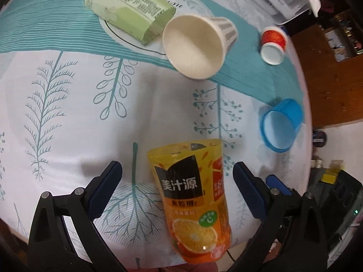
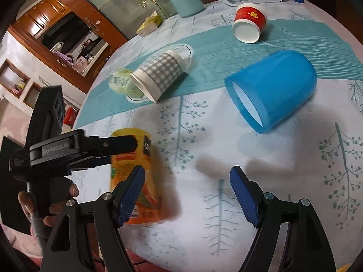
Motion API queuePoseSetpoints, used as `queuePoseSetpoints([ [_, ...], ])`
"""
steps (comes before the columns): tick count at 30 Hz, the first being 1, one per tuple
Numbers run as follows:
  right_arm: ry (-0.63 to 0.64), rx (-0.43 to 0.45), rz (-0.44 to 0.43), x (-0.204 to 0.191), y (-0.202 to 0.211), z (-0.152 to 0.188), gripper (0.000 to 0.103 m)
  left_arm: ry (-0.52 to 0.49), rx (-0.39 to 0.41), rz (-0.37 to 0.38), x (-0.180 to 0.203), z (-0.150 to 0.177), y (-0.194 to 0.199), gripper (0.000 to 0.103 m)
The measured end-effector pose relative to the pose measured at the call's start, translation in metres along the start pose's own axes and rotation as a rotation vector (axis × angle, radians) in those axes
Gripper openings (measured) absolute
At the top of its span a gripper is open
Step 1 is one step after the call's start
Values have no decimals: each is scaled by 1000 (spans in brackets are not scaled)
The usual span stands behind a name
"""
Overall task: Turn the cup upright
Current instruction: 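Grasp the yellow cup with the left gripper while the right gripper releases it, then lower the yellow cup upright onto the table with the left gripper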
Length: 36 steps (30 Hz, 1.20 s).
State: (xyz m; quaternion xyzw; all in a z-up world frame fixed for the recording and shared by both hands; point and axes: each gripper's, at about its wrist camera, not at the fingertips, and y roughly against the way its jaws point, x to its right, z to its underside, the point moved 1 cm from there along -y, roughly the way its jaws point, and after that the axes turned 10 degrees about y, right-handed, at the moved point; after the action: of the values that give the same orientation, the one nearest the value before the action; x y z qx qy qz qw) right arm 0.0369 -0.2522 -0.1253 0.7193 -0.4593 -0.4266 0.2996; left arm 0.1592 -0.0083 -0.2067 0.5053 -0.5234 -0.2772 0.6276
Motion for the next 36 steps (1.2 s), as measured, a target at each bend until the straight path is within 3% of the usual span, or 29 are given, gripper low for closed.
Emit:
queuePoseSetpoints([
  [1, -7, 0, 1, 0, -10, -4, 79, -4, 1, -4, 3, 1, -2, 94],
  [6, -53, -1, 0, 8, -27, -1, 79, -27, 37, -38, 13, 4, -9, 62],
  [11, -77, 17, 33, 12, -31, 3, 79, -54, 95, 23, 17, 6, 5, 61],
  [17, -79, 48, 73, 9, -17, 11, 79, -154, 328, -17, 24, 23, 47, 59],
  [21, -73, 72, 107, 5, -8, 15, 79, -231, 509, 28, 22, 44, 76, 58],
  [26, -66, 104, 146, 0, 0, 17, 79, -413, 756, -12, 26, 85, 92, 57],
  [28, -63, 112, 162, -1, 1, 18, 79, -480, 809, -24, 26, 100, 93, 57],
  [31, -58, 113, 175, -2, 3, 20, 79, -535, 833, -14, 29, 116, 90, 57],
  [36, -71, 112, 167, -2, 3, 24, 79, -523, 770, -3, 34, 113, 83, 57],
])
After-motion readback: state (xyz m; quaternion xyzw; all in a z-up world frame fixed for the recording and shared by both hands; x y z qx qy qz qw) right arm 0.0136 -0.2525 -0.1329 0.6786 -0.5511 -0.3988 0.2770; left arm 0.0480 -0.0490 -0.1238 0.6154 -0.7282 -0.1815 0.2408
